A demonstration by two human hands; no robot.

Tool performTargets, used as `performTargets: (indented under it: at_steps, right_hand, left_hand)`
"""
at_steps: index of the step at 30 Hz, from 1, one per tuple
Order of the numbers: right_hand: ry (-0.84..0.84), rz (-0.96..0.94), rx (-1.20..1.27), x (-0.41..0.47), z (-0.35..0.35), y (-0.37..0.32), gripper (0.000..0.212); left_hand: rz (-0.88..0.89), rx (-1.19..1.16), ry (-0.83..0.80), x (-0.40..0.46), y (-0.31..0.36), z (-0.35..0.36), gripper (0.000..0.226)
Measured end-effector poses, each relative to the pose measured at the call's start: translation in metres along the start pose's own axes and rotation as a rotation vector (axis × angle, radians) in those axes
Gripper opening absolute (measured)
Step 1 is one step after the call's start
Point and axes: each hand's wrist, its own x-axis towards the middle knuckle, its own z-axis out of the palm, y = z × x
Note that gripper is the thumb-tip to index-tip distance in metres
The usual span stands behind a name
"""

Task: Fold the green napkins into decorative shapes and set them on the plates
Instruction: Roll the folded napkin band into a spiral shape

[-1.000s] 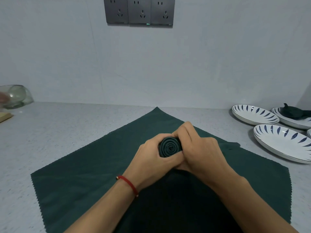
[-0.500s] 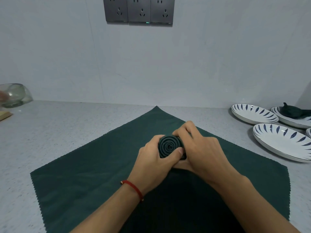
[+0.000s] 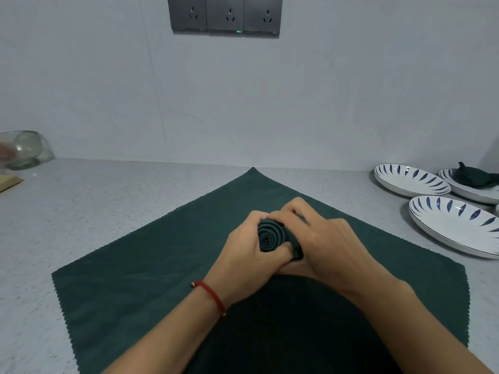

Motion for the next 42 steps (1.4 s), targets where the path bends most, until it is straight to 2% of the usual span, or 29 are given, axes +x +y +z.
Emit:
performTargets:
  at_steps: [3, 8, 10, 12, 14, 17, 20, 24, 27, 29, 36, 42]
  right_hand:
    - [0.032, 0.005, -0.005, 0.000, -0.003, -0.001, 0.066]
    - [0.050, 0.069, -0.087, 0.004, 0.001, -0.008, 0.065]
    - [0.028, 0.035, -0.057, 0.003, -0.002, -0.005, 0.067]
    - [0.008, -0.021, -0.033, 0.000, -0.004, -0.003, 0.068]
    - [0.037, -0.037, -0.031, 0.000, -0.006, -0.001, 0.065]
    - [0.079, 0.017, -0.092, 0.001, -0.007, 0.000, 0.056]
    - [0.095, 0.033, -0.107, 0.001, -0.007, 0.000, 0.051]
    - [0.061, 0.027, 0.138, -0.004, -0.014, 0.010, 0.052]
    - [0.096, 0.021, 0.338, -0.009, -0.019, 0.019, 0.021]
    - [0.119, 0.018, 0.389, -0.010, -0.021, 0.021, 0.012]
    - [0.225, 0.097, 0.549, -0.011, -0.021, 0.014, 0.010]
    - [0.216, 0.294, 0.702, -0.011, -0.020, 0.009, 0.019]
  left_hand:
    - [0.003, -0.061, -0.074, -0.001, 0.000, -0.004, 0.039]
    - [0.048, -0.033, 0.116, -0.003, -0.001, 0.009, 0.022]
    - [0.065, -0.064, 0.039, -0.002, 0.000, 0.005, 0.026]
    - [0.099, -0.031, -0.063, 0.000, -0.002, -0.003, 0.039]
    - [0.116, -0.046, -0.096, -0.002, -0.003, -0.004, 0.047]
    - [0.171, -0.068, 0.029, -0.007, -0.004, 0.004, 0.042]
    - [0.199, -0.163, 0.033, -0.007, -0.001, 0.009, 0.035]
    - [0.171, -0.309, -0.016, -0.001, 0.001, -0.005, 0.040]
    - [0.136, -0.377, -0.030, 0.001, -0.001, -0.016, 0.044]
    - [0.149, -0.357, -0.040, 0.001, -0.001, -0.018, 0.046]
    - [0.195, -0.267, -0.141, 0.002, -0.002, -0.020, 0.051]
    - [0.233, -0.256, -0.185, 0.001, 0.000, -0.023, 0.055]
